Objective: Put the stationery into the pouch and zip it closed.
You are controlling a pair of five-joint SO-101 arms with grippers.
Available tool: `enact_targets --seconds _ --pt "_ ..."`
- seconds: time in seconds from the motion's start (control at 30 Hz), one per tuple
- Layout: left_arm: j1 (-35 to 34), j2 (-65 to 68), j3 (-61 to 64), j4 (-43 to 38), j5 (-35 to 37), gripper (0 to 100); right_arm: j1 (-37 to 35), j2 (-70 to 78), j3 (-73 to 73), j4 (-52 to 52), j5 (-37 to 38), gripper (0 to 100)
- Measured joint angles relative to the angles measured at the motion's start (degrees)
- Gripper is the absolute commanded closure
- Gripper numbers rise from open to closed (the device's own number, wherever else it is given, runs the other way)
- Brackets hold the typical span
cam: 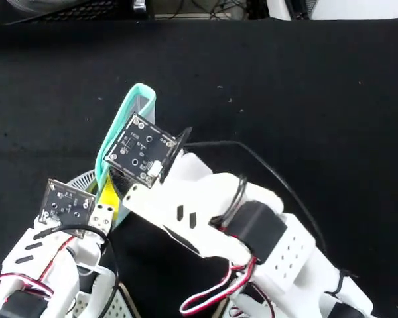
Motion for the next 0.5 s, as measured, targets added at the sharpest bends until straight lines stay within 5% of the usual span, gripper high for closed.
enact_targets --seconds 0.17,0.5 --pt "-0.09 0.0 0.09 0.0 0.09 97 0.53 -0.88 3.16 -3.69 0.62 93.4" --pt "-0.09 0.0 0.09 0.0 0.0 97 4.13 -7.21 3.52 -5.63 4.13 91.5"
